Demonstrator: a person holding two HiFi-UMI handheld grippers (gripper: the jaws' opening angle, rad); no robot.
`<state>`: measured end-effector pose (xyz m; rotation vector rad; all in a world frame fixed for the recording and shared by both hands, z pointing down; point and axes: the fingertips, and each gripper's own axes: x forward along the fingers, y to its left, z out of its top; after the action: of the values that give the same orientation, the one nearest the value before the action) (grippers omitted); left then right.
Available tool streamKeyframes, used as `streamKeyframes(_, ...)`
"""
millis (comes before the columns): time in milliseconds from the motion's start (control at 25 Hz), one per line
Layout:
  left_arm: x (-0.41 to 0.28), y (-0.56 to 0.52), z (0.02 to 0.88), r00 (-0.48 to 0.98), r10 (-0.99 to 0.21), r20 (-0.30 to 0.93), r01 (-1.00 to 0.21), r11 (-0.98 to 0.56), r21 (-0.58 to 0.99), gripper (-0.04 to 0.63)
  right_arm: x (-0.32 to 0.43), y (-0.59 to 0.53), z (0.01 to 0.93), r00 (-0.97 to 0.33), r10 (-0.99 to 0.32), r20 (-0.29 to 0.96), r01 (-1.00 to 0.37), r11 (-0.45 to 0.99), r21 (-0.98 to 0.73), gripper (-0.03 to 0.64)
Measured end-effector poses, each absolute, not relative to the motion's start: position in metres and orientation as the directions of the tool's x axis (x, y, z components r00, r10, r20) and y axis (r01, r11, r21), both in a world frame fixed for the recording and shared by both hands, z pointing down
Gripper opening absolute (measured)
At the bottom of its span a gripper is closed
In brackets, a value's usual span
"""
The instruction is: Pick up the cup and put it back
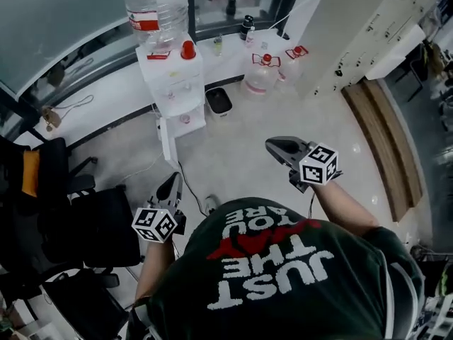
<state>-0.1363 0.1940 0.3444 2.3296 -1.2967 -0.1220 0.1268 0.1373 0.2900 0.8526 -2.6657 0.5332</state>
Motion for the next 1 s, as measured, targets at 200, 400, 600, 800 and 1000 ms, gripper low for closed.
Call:
streamKeyframes(200,-0.158,0.112,0.376,0.536,-0.826,0.176,-0.787,-0.412,0.459,0.006,0.081,0.068,0.296,-0.801,-0.421,0.426,-0.549,0.8,-0.242,0.034)
streamKeyframes(400,-0.147,0.051,0.414,0.476,-0.848,0.233,-0.822,-0.334,0.462,0.006,0.072,0.003,0.325,-0.832,-0.329,0.447,-0.478,0.835,-0.274,0.034)
streamKeyframes(600,-0.128,-0.019,0.493,0.36,-0.877,0.317,-0.874,-0.199,0.442,0.006,0.069,-0.082,0.399,-0.867,-0.208,0.452,-0.355,0.895,-0.269,0.034)
streamKeyframes(800,-0.107,-0.068,0.606,0.237,-0.863,0.445,-0.9,-0.023,0.435,0.006,0.054,-0.149,0.508,-0.889,-0.09,0.449,-0.252,0.915,-0.314,0.034)
streamKeyframes(1000,-0.093,-0.128,0.727,0.217,-0.844,0.491,-0.926,-0.019,0.378,0.009,0.032,-0.195,0.619,-0.894,-0.059,0.444,-0.2,0.94,-0.277,0.034)
